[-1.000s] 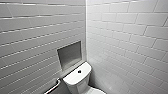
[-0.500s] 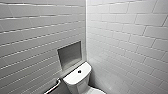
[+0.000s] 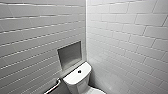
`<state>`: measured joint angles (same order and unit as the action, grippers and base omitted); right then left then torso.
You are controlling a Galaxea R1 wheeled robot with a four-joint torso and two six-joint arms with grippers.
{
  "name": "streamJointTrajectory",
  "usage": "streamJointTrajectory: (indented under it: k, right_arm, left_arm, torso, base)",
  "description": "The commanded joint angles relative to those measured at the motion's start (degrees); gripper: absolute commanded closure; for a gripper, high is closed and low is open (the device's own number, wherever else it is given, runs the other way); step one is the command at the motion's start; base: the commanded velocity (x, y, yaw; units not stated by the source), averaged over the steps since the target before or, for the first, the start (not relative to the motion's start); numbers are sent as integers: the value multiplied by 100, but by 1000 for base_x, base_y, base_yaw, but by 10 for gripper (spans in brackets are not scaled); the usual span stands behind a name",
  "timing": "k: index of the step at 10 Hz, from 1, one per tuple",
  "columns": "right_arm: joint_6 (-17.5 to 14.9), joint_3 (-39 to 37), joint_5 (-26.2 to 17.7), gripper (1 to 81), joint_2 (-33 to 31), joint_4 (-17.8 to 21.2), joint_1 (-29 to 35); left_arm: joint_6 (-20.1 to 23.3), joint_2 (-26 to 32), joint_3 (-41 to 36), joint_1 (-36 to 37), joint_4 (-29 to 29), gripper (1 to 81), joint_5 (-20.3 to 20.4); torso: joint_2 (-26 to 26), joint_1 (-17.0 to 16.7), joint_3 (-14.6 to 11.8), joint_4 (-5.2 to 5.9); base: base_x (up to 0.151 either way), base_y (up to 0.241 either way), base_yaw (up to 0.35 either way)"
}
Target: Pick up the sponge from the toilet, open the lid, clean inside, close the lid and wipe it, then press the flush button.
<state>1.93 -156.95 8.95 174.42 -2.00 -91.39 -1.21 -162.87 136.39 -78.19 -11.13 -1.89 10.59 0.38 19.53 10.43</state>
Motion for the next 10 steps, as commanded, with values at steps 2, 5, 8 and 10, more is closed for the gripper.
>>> streamJointTrajectory:
  k: [2,5,8,10]
  right_arm:
    - [-17,43,-341,811,7,-73,151]
    - [-8,43,-306,811,16,-55,143]
    - [-8,43,-271,811,7,-55,116]
    - [-8,43,-262,811,-1,-20,125]
  left_arm:
    - [-29,1896,-2991,1395,242,10,-417]
    - [-38,2389,-4031,2205,691,10,-690]
    - [-38,2583,-4454,2891,1157,10,-699]
    - [-38,2592,-4551,3507,1614,10,-1077]
  torso:
    - [0,0,0,0]
    - [0,0,0,0]
    - [0,0,0,0]
    - [0,2,0,0]
  base:
    - [0,0,0]
    - [0,0,0]
    - [0,0,0]
    - [0,0,0]
